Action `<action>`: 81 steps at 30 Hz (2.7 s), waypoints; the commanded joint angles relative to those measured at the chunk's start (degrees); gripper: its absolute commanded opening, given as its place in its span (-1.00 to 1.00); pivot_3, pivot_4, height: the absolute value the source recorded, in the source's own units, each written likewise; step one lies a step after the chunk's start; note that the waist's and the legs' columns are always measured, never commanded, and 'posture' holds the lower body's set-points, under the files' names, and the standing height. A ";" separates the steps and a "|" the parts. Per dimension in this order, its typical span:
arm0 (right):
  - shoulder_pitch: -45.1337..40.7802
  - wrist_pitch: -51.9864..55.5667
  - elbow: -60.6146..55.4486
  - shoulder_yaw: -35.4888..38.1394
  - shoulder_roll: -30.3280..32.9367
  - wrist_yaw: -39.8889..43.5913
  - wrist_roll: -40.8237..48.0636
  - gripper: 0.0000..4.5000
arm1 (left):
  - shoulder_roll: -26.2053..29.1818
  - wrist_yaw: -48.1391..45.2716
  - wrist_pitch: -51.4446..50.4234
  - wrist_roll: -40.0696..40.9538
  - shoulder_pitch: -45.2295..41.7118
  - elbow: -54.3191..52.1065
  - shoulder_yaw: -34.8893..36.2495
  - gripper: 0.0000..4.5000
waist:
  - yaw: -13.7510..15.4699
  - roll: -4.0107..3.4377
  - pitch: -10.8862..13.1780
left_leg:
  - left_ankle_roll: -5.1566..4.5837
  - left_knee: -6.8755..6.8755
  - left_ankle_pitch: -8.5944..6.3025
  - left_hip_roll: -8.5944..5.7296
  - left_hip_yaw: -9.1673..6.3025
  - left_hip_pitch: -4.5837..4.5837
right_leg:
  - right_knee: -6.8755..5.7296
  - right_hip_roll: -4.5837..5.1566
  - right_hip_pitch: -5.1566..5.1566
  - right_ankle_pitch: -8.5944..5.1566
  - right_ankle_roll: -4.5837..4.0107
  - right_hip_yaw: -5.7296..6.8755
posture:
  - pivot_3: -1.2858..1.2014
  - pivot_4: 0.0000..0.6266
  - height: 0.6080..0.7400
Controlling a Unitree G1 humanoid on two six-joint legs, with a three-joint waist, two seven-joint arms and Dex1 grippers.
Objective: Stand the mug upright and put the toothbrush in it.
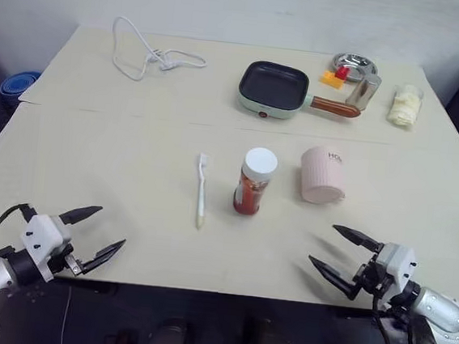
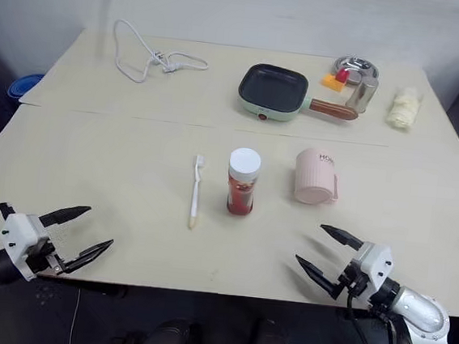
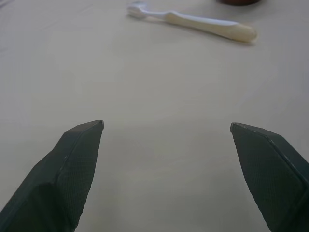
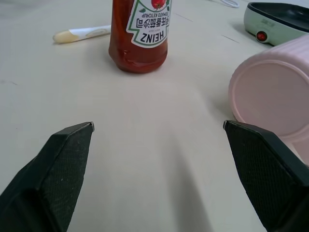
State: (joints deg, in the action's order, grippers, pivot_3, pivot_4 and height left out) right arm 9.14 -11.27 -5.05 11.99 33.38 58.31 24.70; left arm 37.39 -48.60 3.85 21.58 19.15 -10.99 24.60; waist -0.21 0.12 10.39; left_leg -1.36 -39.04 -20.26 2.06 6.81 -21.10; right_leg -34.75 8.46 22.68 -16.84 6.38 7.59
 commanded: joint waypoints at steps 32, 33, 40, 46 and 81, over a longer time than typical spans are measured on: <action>-2.74 13.27 -18.09 -7.62 -2.97 -12.16 -3.09 1.00 | 1.67 -3.77 -10.09 8.68 -4.45 -6.27 -2.81 0.98 | -0.01 -0.01 0.00 | 0.02 -0.02 0.04 0.02 -0.01 0.01 | -0.26 -0.02 0.03 0.00 0.00 -0.02 | 0.03 -0.52 1.00; -4.49 17.84 -19.65 -9.00 -3.58 -15.46 -3.69 1.00 | 1.57 -3.80 -10.56 9.00 -5.29 -6.70 -3.35 0.98 | 0.01 -0.01 0.00 | 0.03 -0.02 0.05 0.01 -0.01 0.01 | -0.26 -0.01 0.03 0.00 0.00 -0.03 | 0.03 -0.52 1.00; -16.08 32.72 -21.50 -18.00 -14.27 -29.39 -5.25 1.00 | 1.78 -4.61 -15.18 11.80 -7.09 -11.30 -5.44 0.98 | -0.21 0.00 -0.01 | 0.12 -0.03 0.06 0.04 -0.03 -0.12 | -0.36 -0.11 0.17 -0.03 -0.06 -0.02 | 0.03 -0.52 1.00; -20.80 36.15 -18.25 -24.76 -22.57 -35.49 -8.50 1.00 | 3.49 -5.77 -18.05 13.33 -5.42 -13.34 -3.46 0.98 | -0.59 0.00 -0.01 | 0.08 -0.03 0.10 0.00 0.06 -0.17 | -0.37 -0.22 0.23 -0.03 -0.06 -0.04 | 0.03 -0.52 1.00; -26.67 29.94 -7.60 8.42 0.84 -21.83 3.60 -0.05 | -4.07 -2.85 -13.88 10.57 -12.83 -11.69 -10.27 1.00 | 0.33 -0.03 0.02 | -0.17 -0.05 0.31 -0.36 0.18 -0.47 | -0.71 0.08 0.70 0.01 0.03 -0.22 | 0.03 -0.52 1.00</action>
State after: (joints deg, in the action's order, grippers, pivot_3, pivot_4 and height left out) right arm -18.49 18.28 -13.57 14.46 31.96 35.43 26.77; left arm 33.76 -50.98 -11.11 31.69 6.90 -21.69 14.78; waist 0.12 0.09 10.40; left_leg -1.58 -39.10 -19.98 1.68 7.00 -21.57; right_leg -35.39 8.54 23.33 -16.81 6.44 7.37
